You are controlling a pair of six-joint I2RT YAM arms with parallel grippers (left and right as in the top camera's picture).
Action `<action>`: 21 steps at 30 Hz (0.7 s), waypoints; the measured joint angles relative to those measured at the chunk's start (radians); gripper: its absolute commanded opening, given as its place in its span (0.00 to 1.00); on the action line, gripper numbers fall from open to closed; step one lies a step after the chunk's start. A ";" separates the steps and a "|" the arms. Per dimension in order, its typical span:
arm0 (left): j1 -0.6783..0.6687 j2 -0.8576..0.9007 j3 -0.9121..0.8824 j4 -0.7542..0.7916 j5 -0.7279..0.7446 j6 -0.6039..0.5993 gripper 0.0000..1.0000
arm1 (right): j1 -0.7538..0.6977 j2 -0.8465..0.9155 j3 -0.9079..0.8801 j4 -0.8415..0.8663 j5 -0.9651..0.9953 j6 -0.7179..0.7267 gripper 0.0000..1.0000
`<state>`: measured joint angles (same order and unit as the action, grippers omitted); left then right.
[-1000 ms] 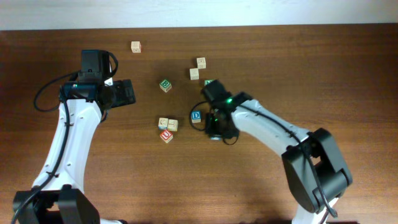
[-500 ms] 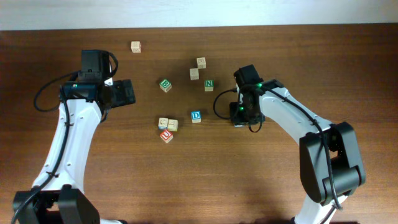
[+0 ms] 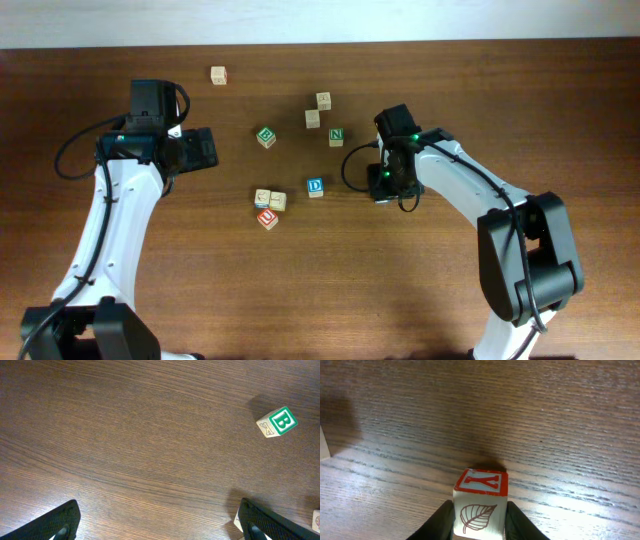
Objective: Rotate 5 blocks
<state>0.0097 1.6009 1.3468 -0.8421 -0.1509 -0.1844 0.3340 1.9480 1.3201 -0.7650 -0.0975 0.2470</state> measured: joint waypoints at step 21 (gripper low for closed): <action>0.000 0.000 0.000 0.000 0.000 0.000 0.99 | 0.173 0.066 0.253 0.095 -0.039 0.117 0.46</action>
<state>0.0097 1.6012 1.3468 -0.8421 -0.1509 -0.1844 0.5072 2.0140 1.5730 -0.6701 -0.1364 0.3637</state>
